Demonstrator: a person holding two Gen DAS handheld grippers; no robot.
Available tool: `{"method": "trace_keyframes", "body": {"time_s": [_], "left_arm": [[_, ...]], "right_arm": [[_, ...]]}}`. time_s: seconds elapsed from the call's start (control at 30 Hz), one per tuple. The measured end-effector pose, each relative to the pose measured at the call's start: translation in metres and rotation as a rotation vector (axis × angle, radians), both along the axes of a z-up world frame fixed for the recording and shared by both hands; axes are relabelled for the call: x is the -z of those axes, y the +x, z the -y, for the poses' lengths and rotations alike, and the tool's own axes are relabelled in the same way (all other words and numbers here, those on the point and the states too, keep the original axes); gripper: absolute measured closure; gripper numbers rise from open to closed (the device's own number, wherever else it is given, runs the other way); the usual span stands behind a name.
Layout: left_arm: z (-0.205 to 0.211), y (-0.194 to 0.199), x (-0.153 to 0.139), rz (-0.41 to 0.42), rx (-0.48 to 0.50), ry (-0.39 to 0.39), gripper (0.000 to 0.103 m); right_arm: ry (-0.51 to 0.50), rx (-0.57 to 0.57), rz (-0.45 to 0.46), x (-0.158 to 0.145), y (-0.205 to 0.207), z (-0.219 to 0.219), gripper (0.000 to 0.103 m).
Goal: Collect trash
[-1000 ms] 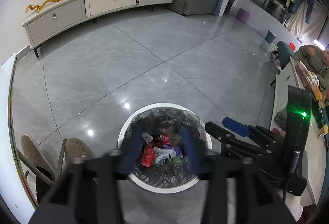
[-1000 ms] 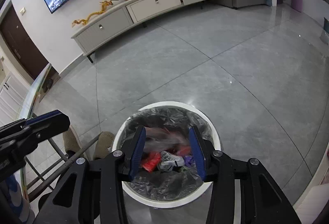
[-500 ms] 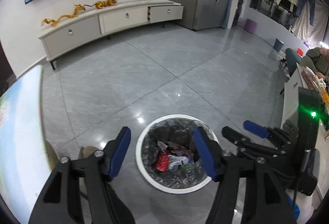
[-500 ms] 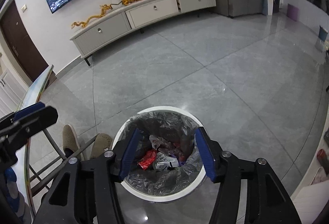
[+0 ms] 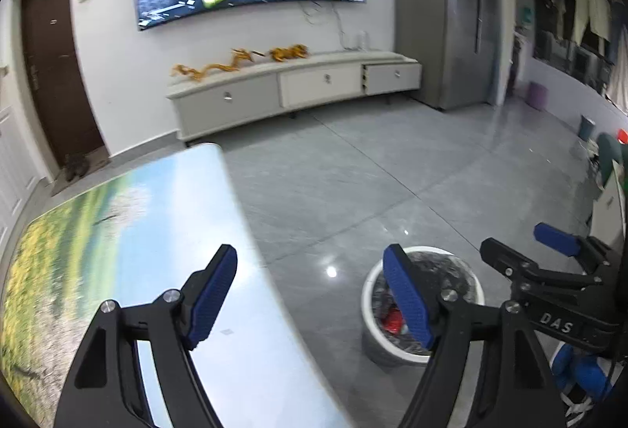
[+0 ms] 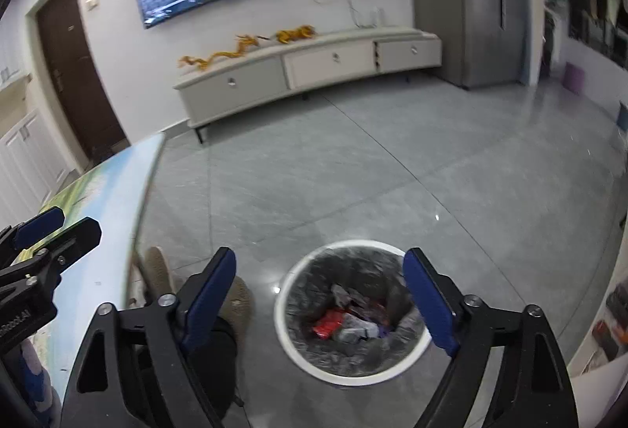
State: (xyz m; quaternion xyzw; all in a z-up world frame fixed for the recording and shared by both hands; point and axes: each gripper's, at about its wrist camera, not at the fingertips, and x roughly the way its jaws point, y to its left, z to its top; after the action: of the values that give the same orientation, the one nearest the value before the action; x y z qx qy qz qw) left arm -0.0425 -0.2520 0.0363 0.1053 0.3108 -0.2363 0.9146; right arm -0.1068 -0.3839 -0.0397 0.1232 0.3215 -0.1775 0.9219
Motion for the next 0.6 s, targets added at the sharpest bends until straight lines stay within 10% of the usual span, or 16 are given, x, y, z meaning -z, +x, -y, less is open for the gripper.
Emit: {"method": "trace_keyframes", "body": {"time_s": [0.6], "left_arm": [[-0.127, -0.038, -0.035, 0.141, -0.208, -0.085, 0.012]], "right_arm": [[-0.152, -0.106, 0.066, -0.052, -0.013, -0.100, 0.000]]}}
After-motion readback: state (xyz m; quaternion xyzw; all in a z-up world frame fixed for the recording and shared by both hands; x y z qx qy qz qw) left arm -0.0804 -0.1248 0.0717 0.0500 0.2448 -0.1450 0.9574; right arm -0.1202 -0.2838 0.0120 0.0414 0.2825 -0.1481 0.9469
